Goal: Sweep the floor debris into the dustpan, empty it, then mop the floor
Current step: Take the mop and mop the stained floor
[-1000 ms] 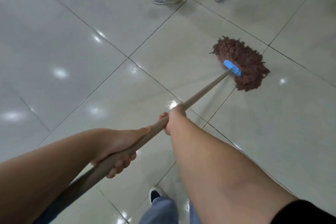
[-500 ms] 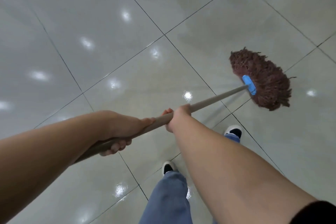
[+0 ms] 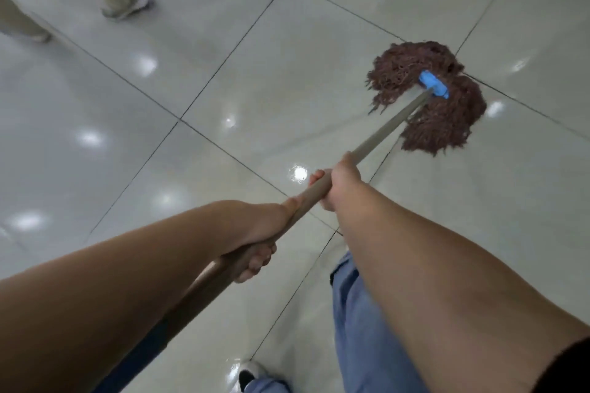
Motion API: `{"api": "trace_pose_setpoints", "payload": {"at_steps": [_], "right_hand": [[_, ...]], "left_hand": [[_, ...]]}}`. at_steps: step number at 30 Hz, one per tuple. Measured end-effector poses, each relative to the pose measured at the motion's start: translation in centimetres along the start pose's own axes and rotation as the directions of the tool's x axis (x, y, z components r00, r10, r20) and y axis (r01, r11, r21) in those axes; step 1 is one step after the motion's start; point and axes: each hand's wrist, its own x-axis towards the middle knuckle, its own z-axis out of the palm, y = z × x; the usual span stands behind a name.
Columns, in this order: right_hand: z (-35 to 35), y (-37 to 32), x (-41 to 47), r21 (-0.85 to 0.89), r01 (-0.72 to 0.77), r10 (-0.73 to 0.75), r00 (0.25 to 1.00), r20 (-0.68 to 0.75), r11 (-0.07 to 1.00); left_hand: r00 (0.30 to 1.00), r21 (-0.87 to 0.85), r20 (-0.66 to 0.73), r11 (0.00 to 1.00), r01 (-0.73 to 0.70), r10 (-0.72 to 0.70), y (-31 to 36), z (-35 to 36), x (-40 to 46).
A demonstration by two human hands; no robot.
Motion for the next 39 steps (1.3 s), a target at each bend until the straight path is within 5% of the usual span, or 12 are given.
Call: {"api": "trace_pose_setpoints", "payload": {"at_steps": [9,25,31,39], "right_hand": [[-5.1,-27.6,0.0,0.149,0.174,-0.175,0.985,-0.011,0.973],[-4.1,-55.9,2.8,0.05,0.09,-0.084,0.99,-0.113,0.995],[-8.4,-61.7,3.7,0.104,0.071,-0.06,0.992,-0.11,0.992],[-15.2,-60.5,2.5,0.049,0.207,-0.202,0.975,-0.096,0.977]], "left_hand": [[0.976,-0.012,0.085,0.98,-0.2,0.201,28.6,3.8,-6.5],[0.975,0.034,0.127,0.981,-0.19,0.184,56.8,2.0,-9.9],[0.979,0.014,0.146,0.989,-0.144,0.14,62.6,6.3,-9.8],[0.984,-0.094,0.074,0.983,-0.157,0.165,61.4,15.0,-11.7]]}}
